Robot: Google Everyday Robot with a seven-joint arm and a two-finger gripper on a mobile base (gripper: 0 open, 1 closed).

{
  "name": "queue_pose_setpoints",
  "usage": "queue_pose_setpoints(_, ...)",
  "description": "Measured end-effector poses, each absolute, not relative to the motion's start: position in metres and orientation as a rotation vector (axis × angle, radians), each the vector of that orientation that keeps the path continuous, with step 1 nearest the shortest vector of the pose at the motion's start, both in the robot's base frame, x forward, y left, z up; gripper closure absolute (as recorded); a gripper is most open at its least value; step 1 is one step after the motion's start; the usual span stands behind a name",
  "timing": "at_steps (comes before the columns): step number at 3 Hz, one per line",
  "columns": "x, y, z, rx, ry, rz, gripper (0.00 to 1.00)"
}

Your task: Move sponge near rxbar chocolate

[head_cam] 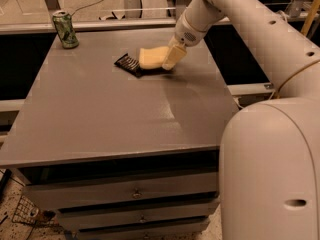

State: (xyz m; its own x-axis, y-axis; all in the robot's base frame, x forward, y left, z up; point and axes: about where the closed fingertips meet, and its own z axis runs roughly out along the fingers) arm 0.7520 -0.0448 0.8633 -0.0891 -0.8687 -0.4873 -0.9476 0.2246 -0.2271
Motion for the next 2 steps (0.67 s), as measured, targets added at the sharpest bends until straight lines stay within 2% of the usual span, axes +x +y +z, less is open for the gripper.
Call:
queue_pose_setpoints(1,0.7523,-0.0434,0.861,-1.669,1.98,0.2,0.0)
queue_pose_setpoints(2,0.7523,-0.0433,0.8609,-1.669,1.98,0.2,0.0)
